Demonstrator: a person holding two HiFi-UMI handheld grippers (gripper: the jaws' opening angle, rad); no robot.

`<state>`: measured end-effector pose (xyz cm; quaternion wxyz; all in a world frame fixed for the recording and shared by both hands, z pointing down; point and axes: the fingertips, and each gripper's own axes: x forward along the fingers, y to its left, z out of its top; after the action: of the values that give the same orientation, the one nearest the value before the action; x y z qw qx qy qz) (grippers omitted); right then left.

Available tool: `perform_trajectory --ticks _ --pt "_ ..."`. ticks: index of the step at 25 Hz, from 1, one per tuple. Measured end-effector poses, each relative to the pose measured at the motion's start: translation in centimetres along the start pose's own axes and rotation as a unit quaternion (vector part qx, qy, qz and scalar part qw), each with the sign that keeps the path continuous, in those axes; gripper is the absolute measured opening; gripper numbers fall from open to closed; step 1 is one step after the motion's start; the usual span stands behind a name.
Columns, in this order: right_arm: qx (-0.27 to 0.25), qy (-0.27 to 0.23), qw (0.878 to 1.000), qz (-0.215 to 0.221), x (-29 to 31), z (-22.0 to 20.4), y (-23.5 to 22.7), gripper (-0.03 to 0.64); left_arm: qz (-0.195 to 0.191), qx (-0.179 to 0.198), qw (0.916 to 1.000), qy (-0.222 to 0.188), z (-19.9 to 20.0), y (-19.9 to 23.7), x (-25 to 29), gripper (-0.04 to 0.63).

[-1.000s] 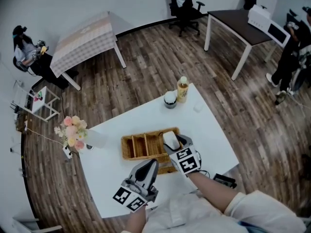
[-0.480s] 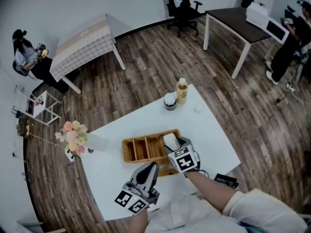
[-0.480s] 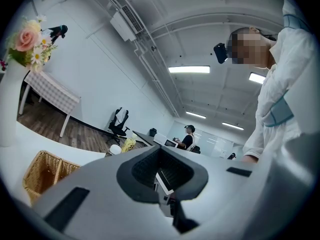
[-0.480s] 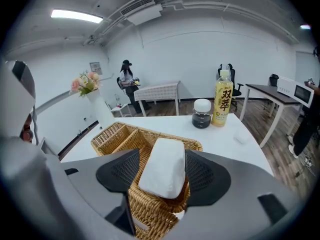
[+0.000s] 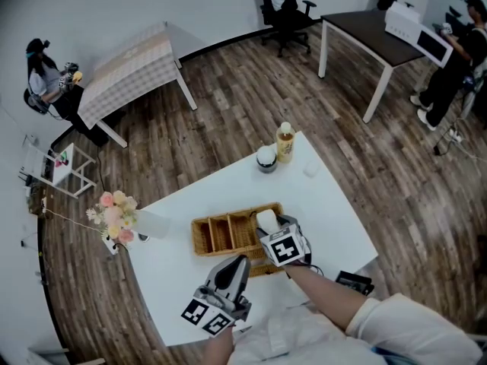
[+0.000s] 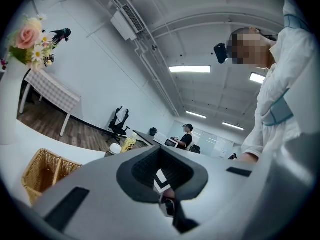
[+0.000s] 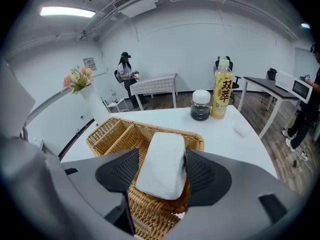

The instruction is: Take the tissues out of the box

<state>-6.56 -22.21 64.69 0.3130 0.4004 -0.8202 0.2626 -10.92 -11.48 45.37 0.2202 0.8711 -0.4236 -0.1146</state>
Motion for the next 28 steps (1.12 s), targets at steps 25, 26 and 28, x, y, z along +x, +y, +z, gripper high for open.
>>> perform_trajectory --ticks 25,26,28 --pt "-0.024 0.031 0.999 -0.017 1.3 -1.0 -0.5 0.279 0.008 -0.002 1.0000 0.003 -0.3 -0.2 -0.2 0.000" --pt "-0.025 0.033 0.999 -0.014 1.3 -1.1 -0.5 0.278 0.008 -0.002 1.0000 0.003 -0.3 -0.3 -0.2 0.001" --pt "-0.031 0.034 0.999 -0.009 1.4 -1.2 -0.5 0.275 0.007 -0.003 1.0000 0.003 -0.4 -0.4 -0.1 0.001"
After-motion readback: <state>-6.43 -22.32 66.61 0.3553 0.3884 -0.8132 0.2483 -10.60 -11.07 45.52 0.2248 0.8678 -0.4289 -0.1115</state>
